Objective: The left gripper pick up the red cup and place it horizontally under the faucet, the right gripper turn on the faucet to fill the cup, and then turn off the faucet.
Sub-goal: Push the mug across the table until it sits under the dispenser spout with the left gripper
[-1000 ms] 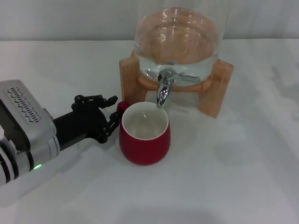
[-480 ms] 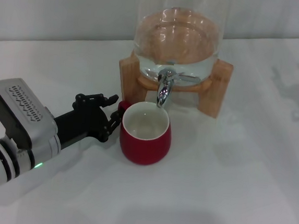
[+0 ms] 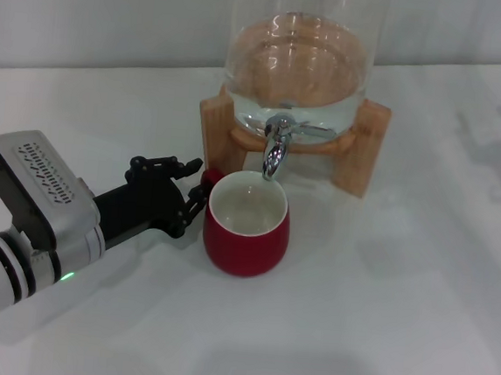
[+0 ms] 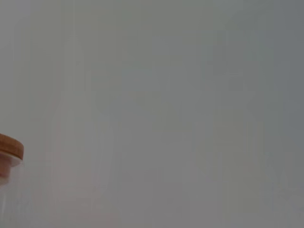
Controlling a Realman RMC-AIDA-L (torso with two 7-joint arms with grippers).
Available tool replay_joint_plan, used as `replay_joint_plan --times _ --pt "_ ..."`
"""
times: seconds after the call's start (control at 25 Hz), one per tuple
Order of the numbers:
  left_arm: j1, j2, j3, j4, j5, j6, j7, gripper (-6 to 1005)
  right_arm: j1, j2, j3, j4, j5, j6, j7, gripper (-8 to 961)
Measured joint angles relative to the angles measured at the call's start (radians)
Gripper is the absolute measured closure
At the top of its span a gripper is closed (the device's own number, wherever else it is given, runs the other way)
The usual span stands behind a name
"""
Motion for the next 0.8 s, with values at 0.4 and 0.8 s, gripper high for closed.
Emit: replay_joint_plan --times 0.4,0.8 --pt "-0.001 0.000 0.015 -0.011 0.000 0.002 0.002 686 0.002 0.000 0.000 0.000 0.001 0.000 0.000 234" --pt "0.005 0.000 0.014 -0.012 -0.002 0.014 0.004 682 0.002 0.000 0.000 0.000 0.002 0.001 0.000 235"
